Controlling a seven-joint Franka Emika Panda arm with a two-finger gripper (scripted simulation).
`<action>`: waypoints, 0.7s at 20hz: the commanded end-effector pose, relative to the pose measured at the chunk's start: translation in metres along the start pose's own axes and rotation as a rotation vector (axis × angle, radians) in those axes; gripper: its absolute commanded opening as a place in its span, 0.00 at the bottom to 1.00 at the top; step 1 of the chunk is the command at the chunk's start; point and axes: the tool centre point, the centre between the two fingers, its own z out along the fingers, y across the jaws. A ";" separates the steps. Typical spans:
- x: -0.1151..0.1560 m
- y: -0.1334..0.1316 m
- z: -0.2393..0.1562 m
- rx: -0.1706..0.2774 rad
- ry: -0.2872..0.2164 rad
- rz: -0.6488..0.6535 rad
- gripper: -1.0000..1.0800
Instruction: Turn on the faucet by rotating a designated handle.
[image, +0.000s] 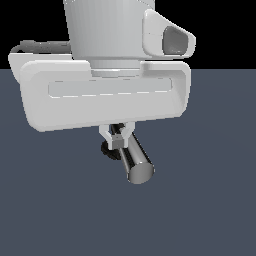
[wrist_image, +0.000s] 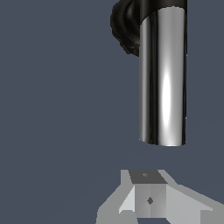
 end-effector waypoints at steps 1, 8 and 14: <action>0.003 -0.001 0.015 0.000 0.003 -0.015 0.00; 0.010 -0.003 0.053 -0.001 0.008 -0.051 0.00; 0.015 -0.005 0.074 -0.001 0.011 -0.072 0.00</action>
